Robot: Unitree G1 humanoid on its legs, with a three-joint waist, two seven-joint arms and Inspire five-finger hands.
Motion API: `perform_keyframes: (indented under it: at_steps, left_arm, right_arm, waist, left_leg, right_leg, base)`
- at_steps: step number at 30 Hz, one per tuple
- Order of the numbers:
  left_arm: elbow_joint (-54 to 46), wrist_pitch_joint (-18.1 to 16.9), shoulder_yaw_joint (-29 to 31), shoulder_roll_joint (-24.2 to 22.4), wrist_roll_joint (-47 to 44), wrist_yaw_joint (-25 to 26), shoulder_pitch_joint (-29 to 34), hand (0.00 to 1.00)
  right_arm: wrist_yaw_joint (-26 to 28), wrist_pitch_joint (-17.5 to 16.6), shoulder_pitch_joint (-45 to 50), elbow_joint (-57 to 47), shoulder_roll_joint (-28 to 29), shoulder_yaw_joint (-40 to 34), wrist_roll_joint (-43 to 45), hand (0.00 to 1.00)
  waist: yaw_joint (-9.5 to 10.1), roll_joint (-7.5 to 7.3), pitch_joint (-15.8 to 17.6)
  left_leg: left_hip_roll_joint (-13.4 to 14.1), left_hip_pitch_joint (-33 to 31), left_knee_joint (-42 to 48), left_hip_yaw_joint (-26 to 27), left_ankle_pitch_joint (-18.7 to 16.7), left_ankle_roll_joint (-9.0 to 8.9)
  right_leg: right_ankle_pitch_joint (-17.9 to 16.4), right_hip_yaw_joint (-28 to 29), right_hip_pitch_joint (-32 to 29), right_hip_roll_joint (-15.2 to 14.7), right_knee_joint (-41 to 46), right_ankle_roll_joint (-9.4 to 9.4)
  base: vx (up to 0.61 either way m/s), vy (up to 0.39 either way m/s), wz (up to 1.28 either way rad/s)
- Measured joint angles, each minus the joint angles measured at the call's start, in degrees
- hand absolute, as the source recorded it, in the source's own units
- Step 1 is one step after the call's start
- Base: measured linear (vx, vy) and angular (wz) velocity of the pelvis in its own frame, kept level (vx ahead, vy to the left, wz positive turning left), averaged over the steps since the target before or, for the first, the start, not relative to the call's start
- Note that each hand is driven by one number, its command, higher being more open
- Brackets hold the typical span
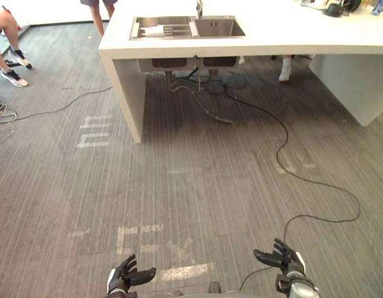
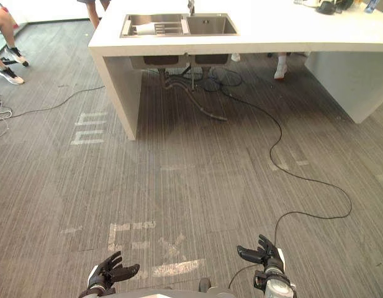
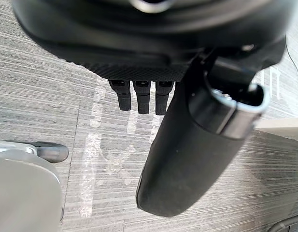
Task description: Walk over to the sink, pick up the cup, carry it to the dishwasher, place the cup inside the dishwasher, then close the dishwasher door
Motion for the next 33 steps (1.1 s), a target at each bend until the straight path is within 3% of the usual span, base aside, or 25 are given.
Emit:
perform_keyframes:
  at_steps: [3,4,7,10,12,13,14,15,16,17,18,19,20,21,22,23,24,26,27,28,29,30,31,32,33]
  left_arm:
    - [-1.09,-0.09,-0.26,-0.06,-1.33,0.05,0.22,0.9]
    - [-1.27,-0.09,-0.67,0.01,-1.45,0.08,0.37,0.9]
    - [-2.54,-0.06,-0.98,0.96,-2.51,0.63,0.55,0.9]
    - [-2.75,-0.06,-1.12,1.87,-3.66,2.21,0.0,0.9]
    - [-2.78,-0.1,-1.12,1.86,-4.14,2.43,-2.06,0.9]
    - [-2.79,-0.17,-1.14,1.91,-4.35,2.4,-2.76,0.9]
    - [-2.77,-0.46,-1.09,2.06,-4.83,2.41,-4.02,0.9]
    - [-2.64,-0.47,-1.08,1.84,-5.14,2.42,-4.53,0.9]
    - [-2.27,-0.61,-1.12,1.33,-5.25,2.39,-5.39,0.9]
    - [-2.09,-0.68,-1.33,0.76,-5.31,2.13,-6.5,0.9]
    - [-2.18,-0.72,-1.32,0.51,-5.31,2.13,-6.55,0.9]
    - [-2.29,-0.72,-1.3,0.04,-5.32,2.09,-6.37,0.9]
    - [-3.11,-0.86,-1.26,-0.18,-5.34,2.07,-6.09,0.9]
    - [-3.64,-0.89,-1.18,-0.22,-5.39,2.05,-6.08,0.9]
    - [-5.23,-1.12,-1.19,-0.81,-5.89,2.03,-6.1,0.9]
    - [-5.36,-1.14,-1.19,-0.88,-5.89,2.03,-6.1,0.9]
    - [-7.44,-1.26,-1.33,-1.3,-5.89,2.04,-6.16,0.9]
    - [-9.42,-1.29,-1.36,-1.29,-5.89,2.1,-6.19,0.9]
    - [-11.04,-1.25,-1.38,-1.3,-5.9,2.21,-6.26,0.9]
    - [-12.4,-1.28,-1.38,-1.41,-5.9,2.29,-5.92,0.9]
    - [-13.94,-1.25,-1.38,-1.8,-5.9,2.41,-5.26,0.9]
    - [-14.83,-1.25,-1.39,-1.96,-5.9,2.49,-4.85,0.9]
    - [-15.94,-1.25,-1.36,-1.98,-5.9,2.6,-4.25,0.9]
    - [-17.32,-1.22,-1.0,-2.0,-5.9,3.03,-3.43,0.9]
    - [-19.89,-1.13,-0.76,-2.6,-5.87,3.44,-2.61,0.9]
  right_arm:
    - [-0.38,0.0,0.03,-0.97,0.04,0.08,0.04,0.9]
    - [-0.61,0.0,0.06,-1.34,-0.03,0.22,0.13,0.9]
    - [-0.81,0.04,-0.06,-1.96,0.09,2.15,0.58,0.9]
    - [-0.69,0.06,-0.89,-2.14,-0.35,3.63,0.58,0.9]
    - [-0.71,0.06,-2.05,-2.16,-2.08,4.11,0.59,0.9]
    - [-0.72,0.05,-2.15,-2.19,-2.45,4.15,0.59,0.9]
    - [-0.82,0.04,-2.13,-2.29,-2.91,4.16,0.59,0.9]
    - [-0.98,0.05,-1.87,-2.64,-3.44,4.13,0.59,0.9]
    - [-1.09,0.07,-1.7,-2.85,-3.77,3.95,0.6,0.9]
    - [-1.34,0.03,-2.02,-3.34,-3.65,3.93,0.56,0.9]
    - [-1.33,0.04,-2.01,-3.37,-3.4,3.94,0.58,0.9]
    - [-1.03,0.02,-1.72,-3.72,-2.96,4.27,0.61,0.9]
    - [-1.21,-0.41,-1.44,-4.53,-2.38,4.75,0.66,0.9]
    - [-1.3,-0.73,-1.43,-5.03,-2.03,4.93,0.83,0.9]
    - [-1.77,-2.05,-1.51,-6.35,-1.49,4.98,1.22,0.9]
    - [-1.84,-2.15,-1.51,-6.44,-1.44,4.96,1.23,0.9]
    - [-2.41,-2.96,-1.51,-7.53,-1.48,4.77,1.58,0.9]
    - [-2.58,-2.98,-1.78,-7.45,-1.48,4.61,1.62,0.9]
    - [-2.73,-2.76,-2.04,-7.15,-1.45,4.63,1.62,0.9]
    - [-2.72,-2.71,-2.01,-6.74,-1.45,4.61,1.62,0.9]
    - [-2.75,-2.68,-1.97,-5.75,-1.38,4.04,1.63,0.9]
    - [-2.85,-2.55,-1.98,-5.31,-1.4,3.76,1.62,0.9]
    - [-3.1,-2.33,-1.98,-4.5,-1.12,3.51,1.61,0.9]
    - [-3.22,-2.18,-1.32,-4.16,-0.35,3.49,1.6,0.9]
    - [-3.18,-2.19,-0.68,-4.14,0.19,2.9,1.49,0.9]
  waist:
    - [0.26,-0.43,0.35]
    - [0.06,-1.02,0.7]
    - [0.12,-0.96,1.98]
    - [-0.05,-0.55,3.74]
    - [-1.4,1.45,5.47]
    - [-1.73,1.6,5.6]
    - [-2.2,0.97,5.39]
    - [-3.2,0.74,5.12]
    - [-3.18,1.39,5.41]
    - [-3.15,1.84,5.6]
    - [-3.14,1.84,5.62]
    - [-3.09,2.25,5.83]
    - [-2.88,2.57,5.95]
    - [-2.7,2.34,6.1]
    - [-2.49,1.2,6.58]
    - [-2.47,1.17,6.6]
    - [-1.79,0.88,6.74]
    - [-0.67,0.56,6.96]
    - [0.46,0.42,7.08]
    - [0.87,0.23,7.24]
    - [1.41,0.24,7.29]
    - [1.66,0.77,7.12]
    - [2.39,1.12,6.99]
    - [2.83,-0.49,5.95]
    - [2.43,-2.05,5.2]
  left_leg:
    - [-1.51,-1.86,5.09,0.37,-4.25,1.27]
    - [-2.47,-1.76,6.52,0.42,-6.35,2.69]
    - [-2.8,0.04,7.83,0.17,-8.68,4.09]
    - [-0.91,4.53,6.34,-0.13,-10.71,2.78]
    - [3.05,9.87,0.96,-1.56,-10.6,0.62]
    - [3.73,10.79,-0.24,-2.08,-10.32,-0.21]
    - [4.54,12.19,-0.97,-3.27,-10.47,-1.84]
    - [5.6,13.7,-0.5,-4.41,-11.41,-3.53]
    - [6.29,13.97,1.05,-4.72,-11.48,-3.79]
    - [7.97,11.58,9.7,-4.66,-9.5,-6.43]
    - [8.73,9.78,16.25,-4.54,-7.16,-6.5]
    - [11.2,4.9,31.25,-4.77,1.11,-5.9]
    - [14.0,-0.38,44.34,-3.9,0.98,-5.66]
    - [15.15,-2.95,49.03,-2.71,0.59,-5.26]
    - [16.15,-10.02,55.57,0.65,-1.41,-2.69]
    - [16.11,-10.48,55.62,0.81,-1.63,-2.56]
    - [14.93,-16.37,52.27,3.01,-3.36,-2.72]
    - [13.29,-20.63,44.05,4.82,-4.0,-2.64]
    - [10.86,-22.73,34.35,5.44,-3.82,-2.65]
    - [8.71,-23.52,24.97,5.46,-2.29,-3.45]
    - [6.36,-23.23,10.5,5.33,2.4,-3.19]
    - [5.59,-23.1,5.26,5.31,4.8,-2.87]
    - [4.82,-22.9,4.1,4.55,10.59,-1.12]
    - [3.03,-22.59,4.87,4.39,15.23,0.77]
    - [1.36,-23.48,7.17,4.75,13.89,1.75]
  right_leg:
    - [-7.76,-0.83,-5.21,-2.77,12.56,1.7]
    - [-10.0,-2.0,-6.86,-4.6,18.32,2.11]
    - [-10.04,-5.03,-15.58,-7.74,37.07,2.89]
    - [-11.35,-9.67,-21.69,-9.3,35.72,1.73]
    - [-7.98,-13.56,-25.38,-7.22,23.56,1.84]
    - [-5.81,-13.81,-26.25,-6.5,19.92,2.04]
    - [0.36,-12.66,-28.02,-6.0,12.4,1.48]
    - [10.6,-11.67,-27.93,-5.87,12.66,-1.35]
    - [9.3,-12.24,-28.38,-5.59,16.02,-3.6]
    - [4.33,-13.18,-27.71,-5.09,20.84,-4.83]
    - [2.29,-13.55,-26.0,-4.62,21.33,-5.2]
    - [-0.03,-14.41,-20.37,-2.71,18.91,-5.73]
    - [-0.43,-14.93,-13.87,-0.46,14.71,-6.14]
    - [-0.47,-14.77,-10.84,0.27,12.71,-6.2]
    - [-0.49,-14.2,-1.88,1.01,5.77,-6.21]
    - [-0.48,-14.17,-1.27,1.03,5.21,-6.21]
    - [-0.5,-13.85,4.63,1.12,-0.76,-5.83]
    - [-0.97,-13.08,8.15,1.07,-3.83,-4.88]
    - [-1.62,-12.5,10.56,0.55,-5.57,-4.23]
    - [-2.37,-12.22,12.29,0.1,-6.59,-3.22]
    - [-3.29,-11.91,14.75,-0.02,-8.29,-1.98]
    - [-3.96,-11.48,15.94,0.22,-8.9,-1.34]
    - [-5.35,-10.43,17.55,0.13,-9.21,-0.11]
    - [-7.08,-9.42,18.29,-1.83,-8.46,1.35]
    - [-9.22,-9.41,16.45,-4.66,-3.41,2.97]
  base:
    - [0.0,0.052,0.0]
    - [0.07,0.063,0.01]
    - [0.23,0.038,0.02]
    - [0.43,-0.018,0.01]
    - [0.55,-0.093,0.31]
    - [0.62,-0.153,0.56]
    - [0.69,-0.214,0.61]
    - [0.86,-0.31,0.55]
    - [0.73,-0.289,0.37]
    - [0.57,-0.234,0.14]
    - [0.72,-0.302,0.1]
    - [0.87,-0.349,0.09]
    - [0.86,-0.332,0.09]
    - [0.8,-0.252,0.17]
    - [0.52,-0.149,0.14]
    - [0.71,-0.197,0.15]
    - [0.52,-0.114,-0.02]
    - [0.51,-0.068,-0.1]
    - [0.5,0.036,-0.15]
    - [0.61,0.057,-0.18]
    - [0.42,0.082,-0.18]
    - [0.43,0.124,-0.3]
    - [0.56,0.185,-0.42]
    - [0.7,0.228,-0.26]
    - [0.6,0.183,-0.03]
